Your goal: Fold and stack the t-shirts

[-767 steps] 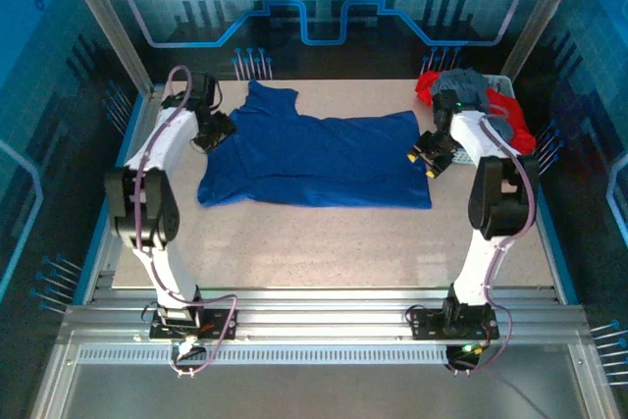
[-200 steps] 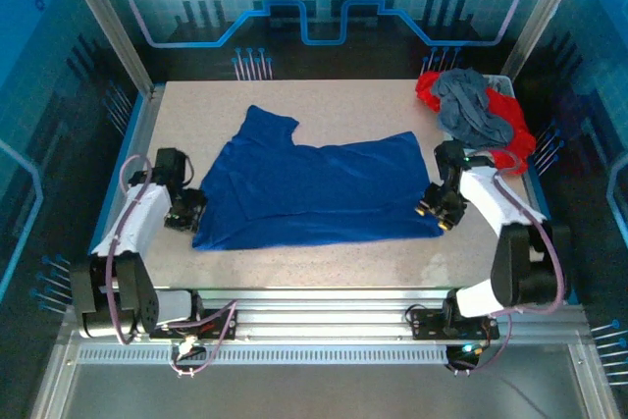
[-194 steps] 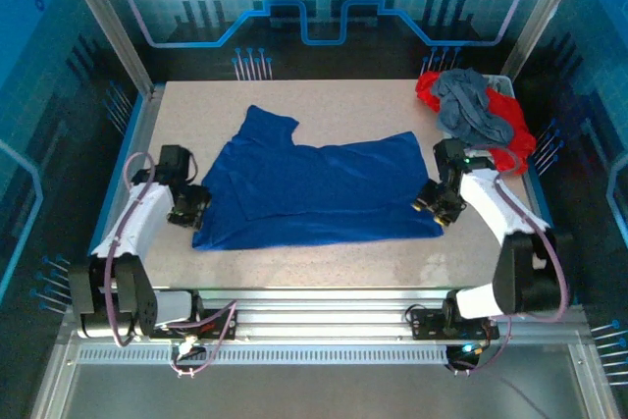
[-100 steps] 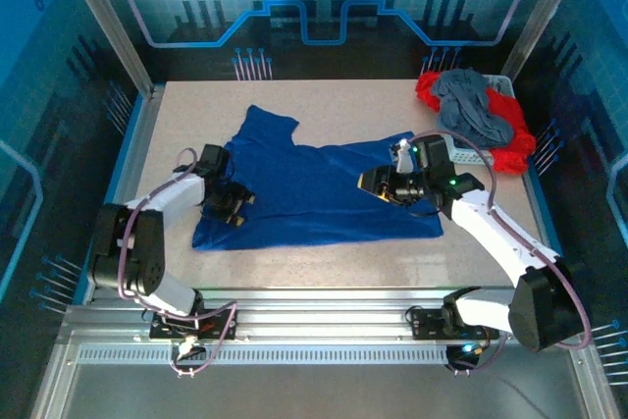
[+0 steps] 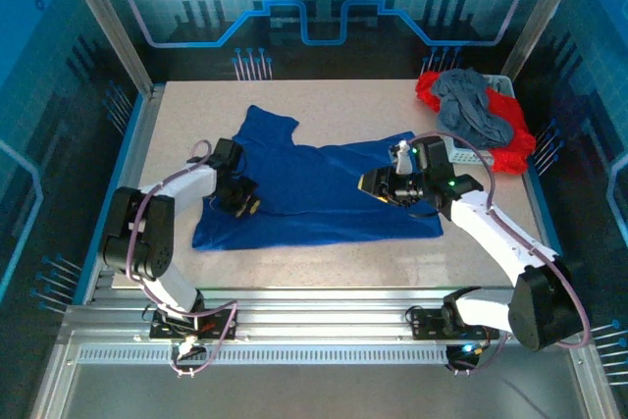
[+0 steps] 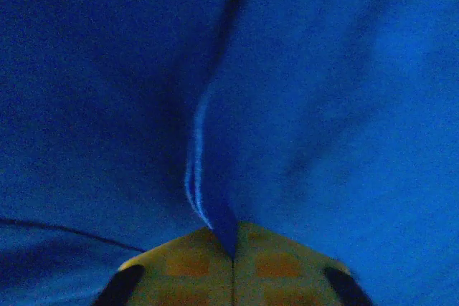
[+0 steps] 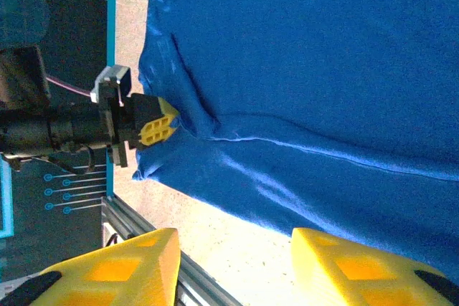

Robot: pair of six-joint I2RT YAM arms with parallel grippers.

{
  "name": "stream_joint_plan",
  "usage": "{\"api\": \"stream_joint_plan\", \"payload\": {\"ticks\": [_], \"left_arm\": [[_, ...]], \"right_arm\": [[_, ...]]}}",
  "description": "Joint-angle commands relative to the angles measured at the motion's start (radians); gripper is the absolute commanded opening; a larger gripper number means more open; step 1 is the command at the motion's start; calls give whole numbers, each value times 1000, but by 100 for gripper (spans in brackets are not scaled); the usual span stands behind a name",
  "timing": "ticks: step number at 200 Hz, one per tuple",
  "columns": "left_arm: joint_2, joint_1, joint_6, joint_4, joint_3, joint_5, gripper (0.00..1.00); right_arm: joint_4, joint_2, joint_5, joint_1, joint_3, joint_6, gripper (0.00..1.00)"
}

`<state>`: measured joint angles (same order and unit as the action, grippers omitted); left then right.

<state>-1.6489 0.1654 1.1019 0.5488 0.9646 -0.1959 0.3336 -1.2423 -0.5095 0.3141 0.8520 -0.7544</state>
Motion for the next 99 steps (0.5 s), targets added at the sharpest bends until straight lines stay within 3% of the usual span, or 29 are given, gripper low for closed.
{"api": "stream_joint_plan", "payload": {"ticks": [1,36,99], "left_arm": [[-12,18,-42,70,72,46,0],[-98,53,-141,140,222,74,0],[-381,164,-401,380,623,151,0]], "right_arm": [[-11,-12,-22,6,3,-3,45],[0,-35,-20,6,18,-2,43],[18,-40,-23,-10,19,-1,42]]}}
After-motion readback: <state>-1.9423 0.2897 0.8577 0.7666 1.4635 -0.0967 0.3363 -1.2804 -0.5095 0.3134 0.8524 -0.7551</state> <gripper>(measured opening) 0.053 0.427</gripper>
